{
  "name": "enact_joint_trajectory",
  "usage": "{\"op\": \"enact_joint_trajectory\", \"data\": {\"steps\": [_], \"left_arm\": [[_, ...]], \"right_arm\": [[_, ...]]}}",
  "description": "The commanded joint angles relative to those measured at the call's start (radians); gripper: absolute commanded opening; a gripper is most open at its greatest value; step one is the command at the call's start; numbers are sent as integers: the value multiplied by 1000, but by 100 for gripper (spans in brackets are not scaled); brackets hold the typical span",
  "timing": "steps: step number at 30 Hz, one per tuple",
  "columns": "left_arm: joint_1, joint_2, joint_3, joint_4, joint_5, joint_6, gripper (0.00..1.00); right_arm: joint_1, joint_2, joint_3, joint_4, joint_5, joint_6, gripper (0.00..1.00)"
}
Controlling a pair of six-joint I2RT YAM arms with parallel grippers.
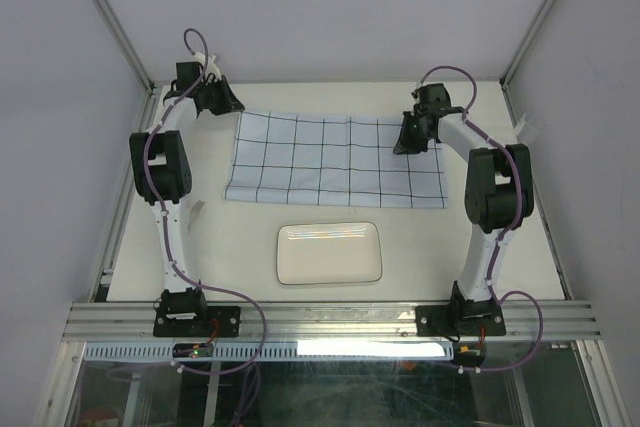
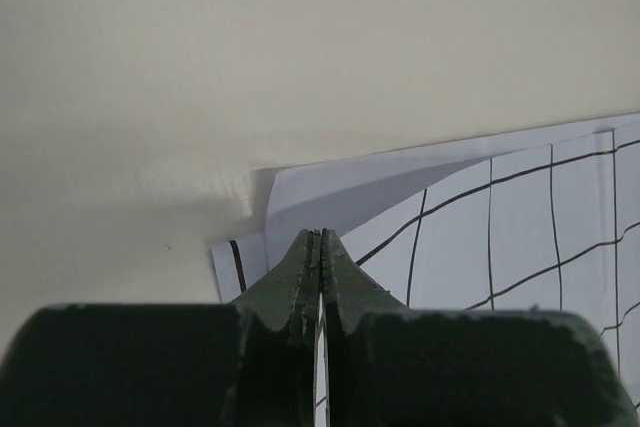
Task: Set the dinner table for one person
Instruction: Flatten out the napkin at the center of the board.
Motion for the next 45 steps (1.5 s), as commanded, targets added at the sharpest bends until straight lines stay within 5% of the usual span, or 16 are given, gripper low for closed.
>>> {"op": "enact_joint_trajectory", "data": {"steps": [1, 26, 36, 39, 45], "left_arm": [[6, -105, 5, -29, 26, -2, 0], [4, -68, -90, -113, -35, 41, 0], [-3, -72, -3, -81, -27, 20, 0], [-4, -89, -3, -37, -33, -2, 18], [-4, -46, 71, 19, -40, -17, 22]], "right_arm": [[-8, 6, 30, 8, 36, -16, 14], [-9, -5, 50, -9, 66, -17, 14], [-9, 2, 58, -15, 80, -31, 14], [-9, 7, 61, -14, 70, -25, 14], [-9, 10, 64, -24, 84, -38, 14]]}}
